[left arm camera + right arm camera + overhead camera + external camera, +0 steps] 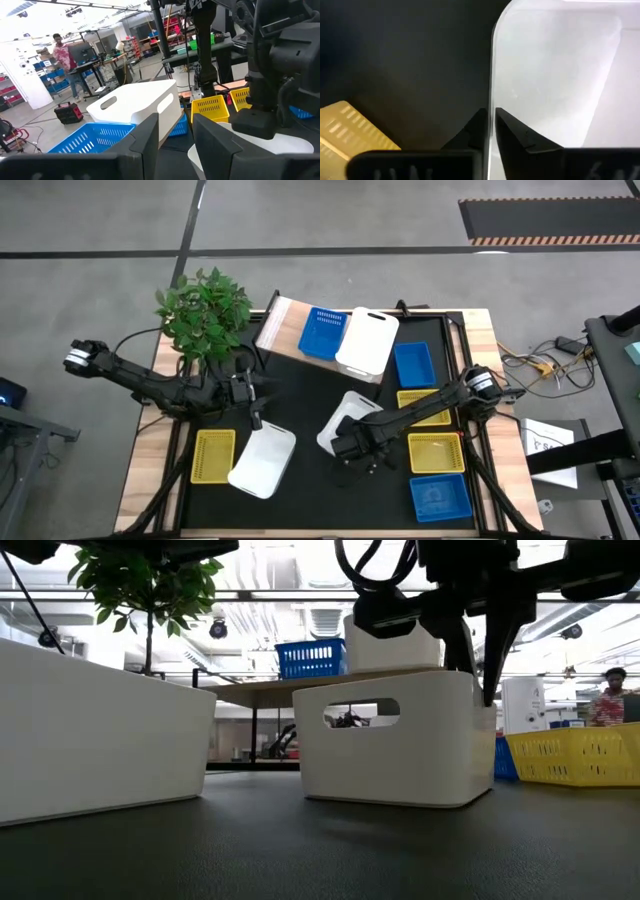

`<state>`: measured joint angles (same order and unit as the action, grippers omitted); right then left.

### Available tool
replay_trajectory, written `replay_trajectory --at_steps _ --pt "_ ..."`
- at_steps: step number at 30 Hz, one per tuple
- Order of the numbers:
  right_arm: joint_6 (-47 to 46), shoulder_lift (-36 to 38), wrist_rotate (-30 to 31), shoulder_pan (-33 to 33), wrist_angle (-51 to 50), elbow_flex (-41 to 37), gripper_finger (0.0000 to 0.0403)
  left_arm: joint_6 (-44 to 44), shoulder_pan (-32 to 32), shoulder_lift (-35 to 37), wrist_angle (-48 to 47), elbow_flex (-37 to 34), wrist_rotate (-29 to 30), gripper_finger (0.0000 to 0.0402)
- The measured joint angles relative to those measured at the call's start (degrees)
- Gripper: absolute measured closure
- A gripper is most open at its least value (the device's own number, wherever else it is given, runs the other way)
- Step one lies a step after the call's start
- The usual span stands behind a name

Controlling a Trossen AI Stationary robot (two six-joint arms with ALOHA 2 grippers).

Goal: Stack baskets on shelf by color
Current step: Stack the top white bin on top of the other white bin on the shelf

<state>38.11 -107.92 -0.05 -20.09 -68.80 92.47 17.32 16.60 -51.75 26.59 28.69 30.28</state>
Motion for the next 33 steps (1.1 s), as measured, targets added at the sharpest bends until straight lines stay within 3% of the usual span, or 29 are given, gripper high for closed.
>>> replay_trajectory --at_steps 8,17,22,33 --pt "-9.14 0.0 0.04 -0.66 -2.25 1.45 0.0294 0.33 0.0 -0.48 -0.07 -0.03 0.0 0.0297" --pt "-43.13 0.0 1.35 -0.84 -4.33 11.81 0.0246 2.56 0.0 -1.72 0.3 0.36 0.0 0.0297" --pt "-62.44 0.0 15.89 -3.38 5.2 12.67 0.0249 2.59 0.02 -1.77 0.37 0.04 0.0 0.0297" --pt "-68.95 0.0 36.93 -12.55 22.51 5.33 0.0287 5.57 0.02 -1.73 0.35 0.04 0.02 0.0297"
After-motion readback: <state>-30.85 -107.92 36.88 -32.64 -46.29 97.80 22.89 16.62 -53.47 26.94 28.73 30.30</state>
